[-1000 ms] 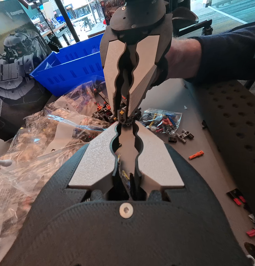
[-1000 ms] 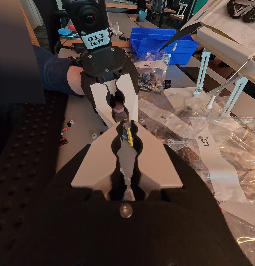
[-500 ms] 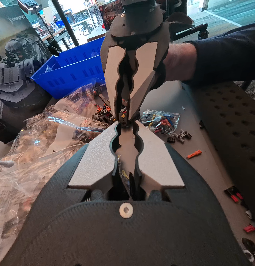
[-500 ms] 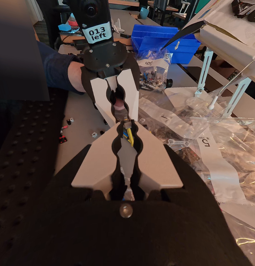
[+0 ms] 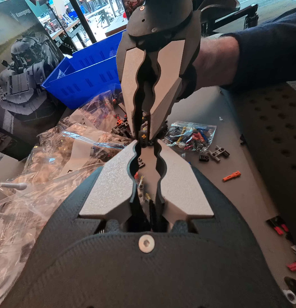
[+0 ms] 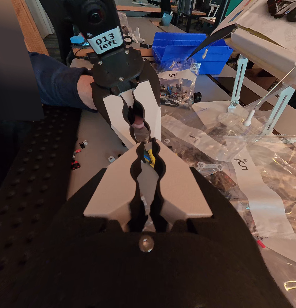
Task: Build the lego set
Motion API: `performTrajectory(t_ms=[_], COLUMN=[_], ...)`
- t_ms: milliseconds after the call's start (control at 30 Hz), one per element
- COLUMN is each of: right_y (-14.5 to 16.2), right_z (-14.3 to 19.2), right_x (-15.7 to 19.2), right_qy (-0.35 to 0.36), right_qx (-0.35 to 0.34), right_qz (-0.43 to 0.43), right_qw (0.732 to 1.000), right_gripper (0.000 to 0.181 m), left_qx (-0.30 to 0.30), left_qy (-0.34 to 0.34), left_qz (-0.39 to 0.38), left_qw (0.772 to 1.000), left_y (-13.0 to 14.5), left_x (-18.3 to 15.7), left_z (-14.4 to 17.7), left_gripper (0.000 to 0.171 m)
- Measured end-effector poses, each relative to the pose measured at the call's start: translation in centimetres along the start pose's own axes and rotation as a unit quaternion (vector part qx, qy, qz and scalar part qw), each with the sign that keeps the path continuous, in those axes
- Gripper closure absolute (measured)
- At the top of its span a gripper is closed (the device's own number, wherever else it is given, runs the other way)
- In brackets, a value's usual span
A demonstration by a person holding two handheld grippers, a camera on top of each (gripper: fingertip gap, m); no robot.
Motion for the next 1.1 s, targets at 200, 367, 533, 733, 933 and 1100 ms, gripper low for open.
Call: performTrajectory(t_ms=[200,367,533,733,933,1100], right_y=[-0.1,0.0,0.1,0.1,-0.4,-0.9], right_z=[-0.1,-0.2,-0.2,-0.4,-0.6,-2.6], right_x=[0.2,0.0,-0.4,0.1,1.5,3.6], right_qy=[0.002,-0.004,-0.014,-0.004,-0.012,-0.055], right_qx=[0.003,-0.002,-0.020,0.000,0.011,0.024], right_qz=[0.013,-0.011,-0.058,-0.020,0.064,0.118], right_qw=[1.000,1.000,0.998,1.000,0.998,0.991], right_gripper=[0.175,0.175,0.176,0.176,0.177,0.181], left_qx=[0.005,0.018,0.028,0.041,0.023,0.090], left_qy=[0.004,-0.004,-0.022,-0.008,0.035,0.108], left_qz=[-0.002,-0.017,-0.049,-0.031,0.008,-0.026], left_qw=[1.000,1.000,0.998,0.999,0.999,0.990], left_y=[0.0,0.0,-0.3,0.0,-0.2,1.4], left_x=[0.0,-0.1,-0.1,-0.1,-0.2,-3.2], left_z=[0.1,0.0,0.0,0.0,0.3,-3.4], left_gripper=[0.158,0.159,0.159,0.158,0.159,0.157])
Point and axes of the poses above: each gripper's, where its closed fingertips meet, z back along the fingers, y out of its underside, x = y × z across the jaws, the point moved 9 cm from there along z, back along the fingers, and after that the axes turned 7 degrees about -x, right-handed, at the moved point
